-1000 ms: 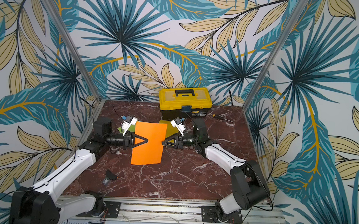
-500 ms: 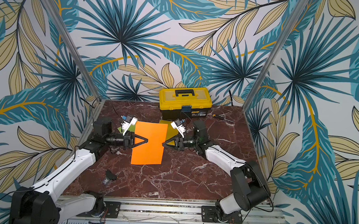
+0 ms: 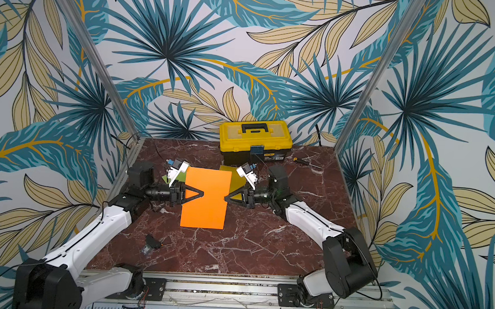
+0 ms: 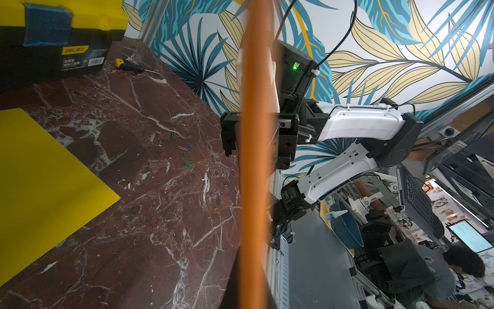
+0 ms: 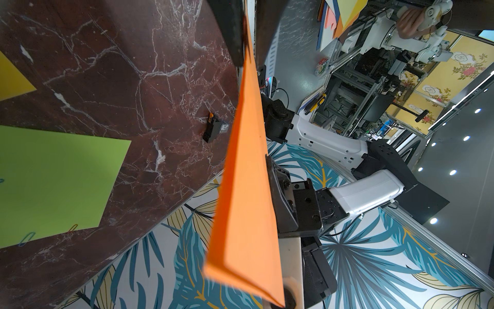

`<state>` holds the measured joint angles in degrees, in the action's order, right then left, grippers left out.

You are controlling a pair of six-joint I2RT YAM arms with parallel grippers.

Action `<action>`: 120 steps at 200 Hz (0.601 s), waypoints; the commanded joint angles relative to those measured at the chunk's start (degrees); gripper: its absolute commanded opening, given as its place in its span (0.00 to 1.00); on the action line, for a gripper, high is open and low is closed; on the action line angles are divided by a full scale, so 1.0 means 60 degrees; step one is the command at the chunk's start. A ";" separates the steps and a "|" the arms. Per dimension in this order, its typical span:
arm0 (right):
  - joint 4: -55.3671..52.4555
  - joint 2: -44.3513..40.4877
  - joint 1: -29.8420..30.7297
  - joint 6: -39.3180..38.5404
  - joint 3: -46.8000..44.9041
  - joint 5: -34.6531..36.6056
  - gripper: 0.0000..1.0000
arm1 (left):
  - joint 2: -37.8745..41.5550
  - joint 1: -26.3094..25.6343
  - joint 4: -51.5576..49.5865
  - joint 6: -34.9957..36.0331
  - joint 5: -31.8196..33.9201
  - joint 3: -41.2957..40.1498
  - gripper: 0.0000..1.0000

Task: Unclip the paperclips from the documents
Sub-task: Remove the paper clip from the document.

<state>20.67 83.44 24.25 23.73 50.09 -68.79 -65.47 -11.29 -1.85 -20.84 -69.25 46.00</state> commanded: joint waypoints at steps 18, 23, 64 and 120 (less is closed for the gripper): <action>-0.0709 -0.0447 0.0006 -0.0525 -0.0174 0.0040 0.10 | 0.0270 0.0118 0.0177 0.0173 0.0029 -0.0122 0.00; -0.0721 -0.0480 0.0012 -0.0543 -0.0174 0.0040 0.10 | 0.0282 0.0109 0.0176 0.0171 0.0025 -0.0130 0.00; -0.0769 -0.0545 -0.0054 -0.0548 -0.0159 0.0056 0.07 | 0.0305 0.0132 0.0176 0.0148 0.0014 -0.0122 0.00; -0.1016 -0.0584 -0.0087 -0.0685 -0.0174 0.0066 0.07 | 0.0321 0.0131 0.0176 0.0154 0.0023 -0.0172 0.00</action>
<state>17.02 81.21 24.14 21.28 50.04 -68.60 -64.79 -11.14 -1.89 -20.84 -69.28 46.00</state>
